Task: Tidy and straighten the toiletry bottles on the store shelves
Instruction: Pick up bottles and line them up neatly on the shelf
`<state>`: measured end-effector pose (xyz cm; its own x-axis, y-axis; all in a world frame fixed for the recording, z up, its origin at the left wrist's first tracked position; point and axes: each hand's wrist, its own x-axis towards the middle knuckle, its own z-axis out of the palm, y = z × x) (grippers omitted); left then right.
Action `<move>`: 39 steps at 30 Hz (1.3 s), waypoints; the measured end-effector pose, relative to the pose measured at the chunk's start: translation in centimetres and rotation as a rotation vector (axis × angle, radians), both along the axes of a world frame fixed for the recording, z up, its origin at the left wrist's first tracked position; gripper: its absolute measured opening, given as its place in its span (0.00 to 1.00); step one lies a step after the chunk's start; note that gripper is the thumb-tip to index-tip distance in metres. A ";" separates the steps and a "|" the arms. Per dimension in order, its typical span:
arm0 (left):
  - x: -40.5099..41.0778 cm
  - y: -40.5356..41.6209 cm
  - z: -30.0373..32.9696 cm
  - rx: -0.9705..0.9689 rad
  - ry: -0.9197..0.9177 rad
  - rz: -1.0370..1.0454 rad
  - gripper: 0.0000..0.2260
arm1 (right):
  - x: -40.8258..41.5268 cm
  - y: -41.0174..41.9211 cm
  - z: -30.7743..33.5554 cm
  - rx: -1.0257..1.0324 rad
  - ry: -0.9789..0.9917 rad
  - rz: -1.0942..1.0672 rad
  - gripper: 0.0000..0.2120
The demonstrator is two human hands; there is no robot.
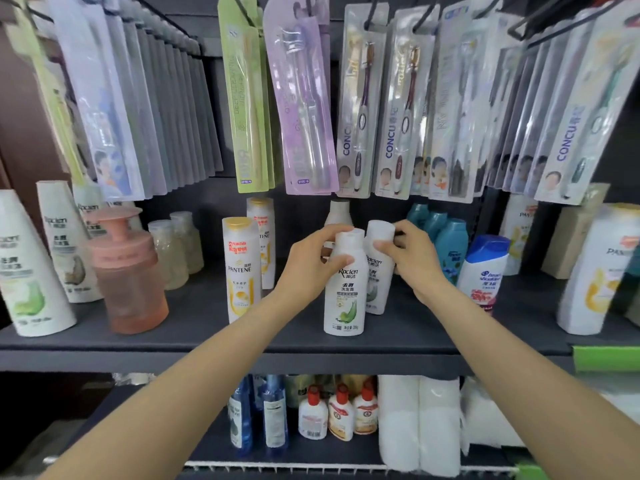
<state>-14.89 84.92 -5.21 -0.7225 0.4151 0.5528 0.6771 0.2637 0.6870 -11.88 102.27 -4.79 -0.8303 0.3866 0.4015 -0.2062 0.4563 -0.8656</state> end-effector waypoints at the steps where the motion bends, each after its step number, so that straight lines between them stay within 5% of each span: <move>1: 0.0 -0.1 0.1 -0.007 -0.003 -0.006 0.19 | 0.9 0.0 0.0 0.000 0.000 -0.025 0.08; 19: 10.2 0.5 0.6 0.041 0.065 0.154 0.18 | 18.3 -1.9 -0.3 -0.317 0.025 -0.038 0.10; 30: 22.5 -0.5 -1.5 -0.116 -0.235 -0.250 0.07 | 28.0 -1.8 -0.6 -0.523 0.080 0.053 0.03; 37: 25.6 -3.8 -0.6 -0.143 -0.377 -0.276 0.12 | 31.1 -1.7 -0.5 -0.776 0.145 0.162 0.12; 39: 26.1 -4.2 -0.6 -0.112 -0.253 -0.217 0.12 | 31.3 -2.0 -0.3 -0.822 0.095 0.183 0.10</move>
